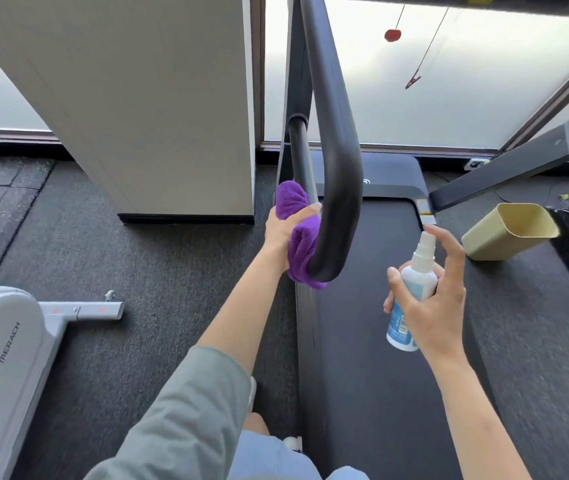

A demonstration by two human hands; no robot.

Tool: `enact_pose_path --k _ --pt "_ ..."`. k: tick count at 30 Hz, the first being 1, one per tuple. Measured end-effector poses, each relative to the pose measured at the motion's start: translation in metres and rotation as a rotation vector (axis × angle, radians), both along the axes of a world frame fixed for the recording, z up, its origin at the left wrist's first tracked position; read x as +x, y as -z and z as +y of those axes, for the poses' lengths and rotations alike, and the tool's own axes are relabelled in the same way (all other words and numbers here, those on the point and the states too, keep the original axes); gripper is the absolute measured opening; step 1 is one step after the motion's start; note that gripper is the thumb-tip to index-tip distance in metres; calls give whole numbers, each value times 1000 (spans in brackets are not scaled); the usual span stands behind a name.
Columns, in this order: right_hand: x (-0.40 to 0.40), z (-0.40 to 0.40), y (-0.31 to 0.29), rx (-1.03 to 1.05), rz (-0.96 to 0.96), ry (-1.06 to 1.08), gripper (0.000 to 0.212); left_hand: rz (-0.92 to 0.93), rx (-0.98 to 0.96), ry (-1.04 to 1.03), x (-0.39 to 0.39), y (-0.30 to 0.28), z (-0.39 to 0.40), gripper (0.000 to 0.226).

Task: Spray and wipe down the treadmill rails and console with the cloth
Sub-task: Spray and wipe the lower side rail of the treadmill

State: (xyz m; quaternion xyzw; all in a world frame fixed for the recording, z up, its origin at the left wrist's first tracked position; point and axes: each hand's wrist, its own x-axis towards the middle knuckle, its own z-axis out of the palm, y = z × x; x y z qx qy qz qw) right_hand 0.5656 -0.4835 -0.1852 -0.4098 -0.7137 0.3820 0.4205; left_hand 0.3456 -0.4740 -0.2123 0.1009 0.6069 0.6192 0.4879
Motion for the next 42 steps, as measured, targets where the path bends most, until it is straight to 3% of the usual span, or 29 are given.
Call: enact_pose_path --k 4,6,9,15,18,24,27,29,33,38,42 --pt "-1 -4 1 2 28 10 72 -151 51 57 13 8 -22 34" --pt "-2 -8 3 -6 33 3 70 -331 29 78 25 14 -41 32" --pt "-1 -15 5 -16 31 -21 67 -405 43 -40 47 18 -58 40" --pt "12 -24 5 -17 35 -34 67 54 226 -323 100 -4 -74 59" --pt "23 -26 5 -16 40 -22 68 188 315 -423 110 -13 -75 55" --pt "40 -25 1 -2 59 -8 68 567 271 -412 89 -57 -58 83" --pt "39 -20 -6 5 82 -30 68 613 201 -317 74 -72 -53 52" --pt "36 -15 -12 22 99 -39 67 643 155 -309 69 -85 -49 45" --pt "31 -1 -26 49 138 -28 65 724 -4 -259 50 -124 -25 62" --pt "10 12 -37 46 157 -10 65 630 -183 -29 10 -159 14 70" --pt "-14 24 -46 53 171 17 66 491 -164 70 -12 -171 37 80"
